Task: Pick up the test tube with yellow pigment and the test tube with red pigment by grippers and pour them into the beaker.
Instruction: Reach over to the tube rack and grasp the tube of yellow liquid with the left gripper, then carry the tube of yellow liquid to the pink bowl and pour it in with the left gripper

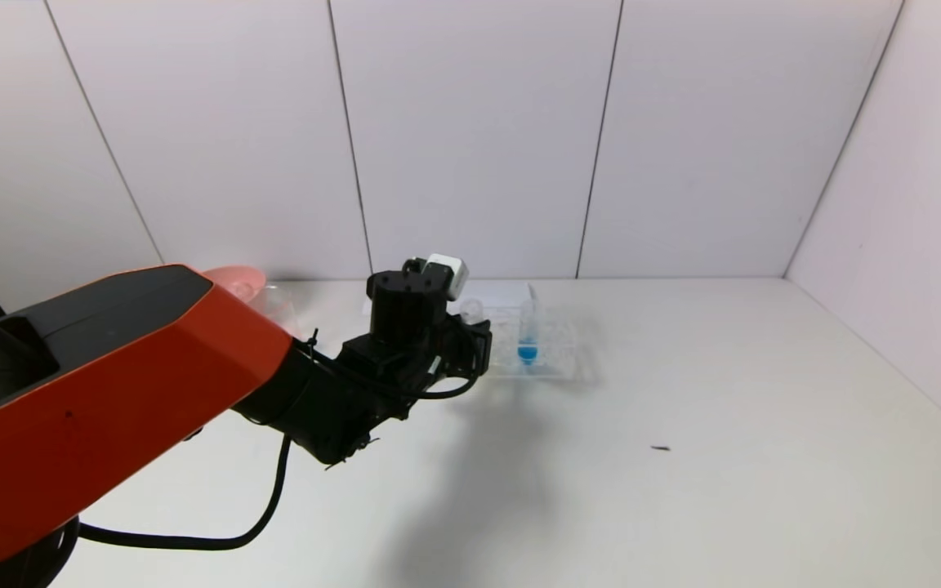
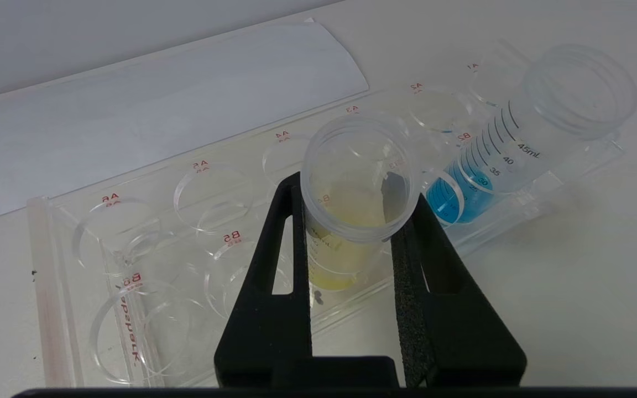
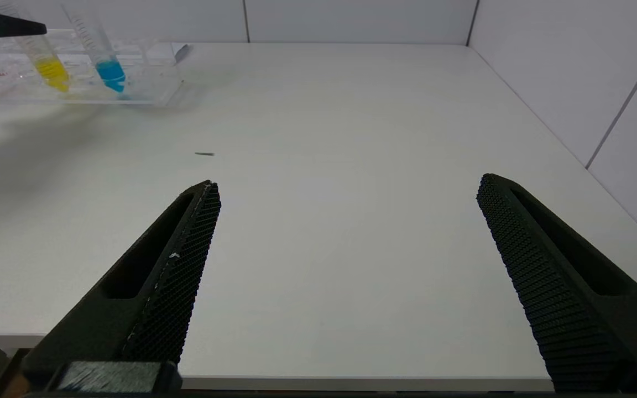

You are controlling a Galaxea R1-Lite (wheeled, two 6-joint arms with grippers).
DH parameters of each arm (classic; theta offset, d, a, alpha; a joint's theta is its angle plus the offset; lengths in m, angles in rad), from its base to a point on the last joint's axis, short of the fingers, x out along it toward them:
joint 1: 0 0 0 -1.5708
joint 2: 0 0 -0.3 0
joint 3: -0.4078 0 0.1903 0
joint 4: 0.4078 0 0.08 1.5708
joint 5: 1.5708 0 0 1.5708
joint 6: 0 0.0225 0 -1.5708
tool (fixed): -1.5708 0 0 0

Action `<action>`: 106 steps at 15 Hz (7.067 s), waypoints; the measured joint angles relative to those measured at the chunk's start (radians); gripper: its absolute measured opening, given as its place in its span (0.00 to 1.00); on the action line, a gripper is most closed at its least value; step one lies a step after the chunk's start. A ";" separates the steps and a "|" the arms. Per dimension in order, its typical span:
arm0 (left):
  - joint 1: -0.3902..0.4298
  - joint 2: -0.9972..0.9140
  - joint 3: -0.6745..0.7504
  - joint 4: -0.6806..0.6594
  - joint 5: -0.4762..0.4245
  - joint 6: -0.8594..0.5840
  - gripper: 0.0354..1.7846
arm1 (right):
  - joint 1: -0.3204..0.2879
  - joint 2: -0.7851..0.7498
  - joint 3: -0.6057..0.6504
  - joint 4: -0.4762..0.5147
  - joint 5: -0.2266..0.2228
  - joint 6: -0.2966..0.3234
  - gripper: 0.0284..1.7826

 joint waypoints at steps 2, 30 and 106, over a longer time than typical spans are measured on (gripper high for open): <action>0.000 0.000 0.000 0.000 0.001 0.001 0.23 | 0.000 0.000 0.000 0.000 0.000 0.000 0.95; -0.013 -0.171 -0.019 0.068 0.009 0.062 0.23 | 0.000 0.000 0.000 0.000 0.000 0.000 0.95; 0.643 -0.476 0.055 0.409 -0.115 0.097 0.23 | 0.000 0.000 0.000 0.000 0.000 0.000 0.95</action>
